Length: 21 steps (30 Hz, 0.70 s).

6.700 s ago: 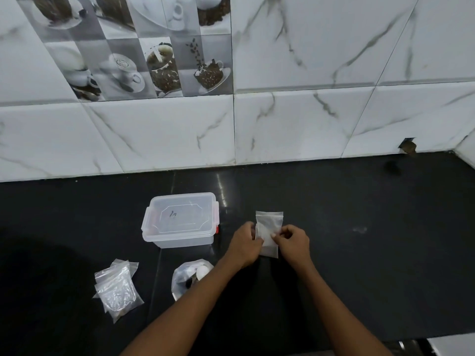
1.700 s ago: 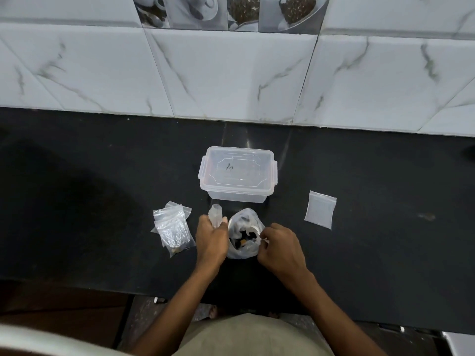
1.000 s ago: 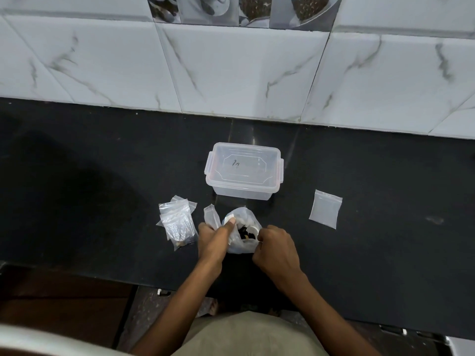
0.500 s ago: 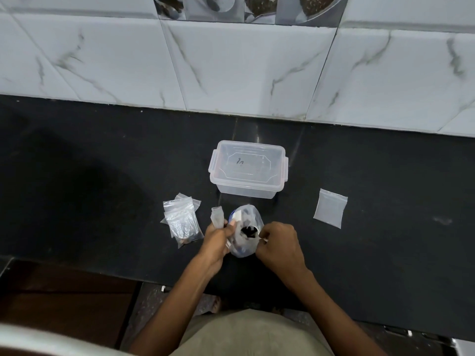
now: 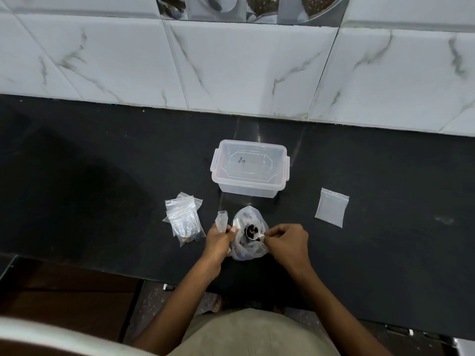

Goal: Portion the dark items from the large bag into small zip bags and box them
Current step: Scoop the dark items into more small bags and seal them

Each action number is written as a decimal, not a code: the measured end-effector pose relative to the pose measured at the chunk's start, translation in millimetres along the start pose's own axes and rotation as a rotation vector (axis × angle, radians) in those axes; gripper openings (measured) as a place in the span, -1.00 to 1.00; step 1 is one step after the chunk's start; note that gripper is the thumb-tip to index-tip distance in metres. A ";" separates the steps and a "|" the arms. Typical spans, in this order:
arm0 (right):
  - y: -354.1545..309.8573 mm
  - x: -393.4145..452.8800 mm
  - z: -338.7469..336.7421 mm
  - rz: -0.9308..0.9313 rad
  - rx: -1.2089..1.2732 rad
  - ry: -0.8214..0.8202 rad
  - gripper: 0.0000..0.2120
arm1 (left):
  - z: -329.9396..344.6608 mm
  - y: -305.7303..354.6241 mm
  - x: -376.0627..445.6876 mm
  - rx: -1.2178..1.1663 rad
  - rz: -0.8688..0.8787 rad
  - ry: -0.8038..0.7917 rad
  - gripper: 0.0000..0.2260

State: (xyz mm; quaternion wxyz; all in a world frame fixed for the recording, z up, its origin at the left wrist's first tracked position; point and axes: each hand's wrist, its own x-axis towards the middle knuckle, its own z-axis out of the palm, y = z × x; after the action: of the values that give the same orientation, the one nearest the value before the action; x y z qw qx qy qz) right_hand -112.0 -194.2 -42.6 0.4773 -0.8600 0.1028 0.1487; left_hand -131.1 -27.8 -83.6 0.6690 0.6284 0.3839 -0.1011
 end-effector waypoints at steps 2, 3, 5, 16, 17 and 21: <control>0.3 -4.2 2.2 -0.092 -0.093 0.011 -0.86 | 2.9 0.5 0.3 0.001 0.011 0.010 -0.84; 0.5 -5.9 3.8 -0.145 -0.148 0.014 -0.85 | 4.2 2.5 -0.2 -0.001 0.011 0.006 -0.89; 0.6 -7.9 6.9 -0.248 -0.252 0.032 -0.87 | 4.7 6.0 0.3 -0.019 -0.002 0.006 -0.95; -0.7 -9.4 2.0 -0.327 -0.425 0.001 -0.92 | 1.6 13.9 -1.6 -0.124 -0.057 -0.081 -0.90; -0.3 -9.3 1.4 -0.317 -0.422 -0.006 -0.92 | 1.4 13.6 -1.6 -0.137 -0.056 -0.099 -0.91; 2.2 -9.1 0.4 -0.282 -0.352 0.014 -0.92 | 0.3 10.6 -2.0 -0.163 -0.035 -0.116 -0.89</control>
State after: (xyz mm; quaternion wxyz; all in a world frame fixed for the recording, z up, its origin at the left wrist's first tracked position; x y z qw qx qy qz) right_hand -121.2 -194.6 -41.3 0.3352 -0.9368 -0.0426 0.0902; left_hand -125.8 -26.7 -74.3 0.7373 0.5581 0.3623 -0.1172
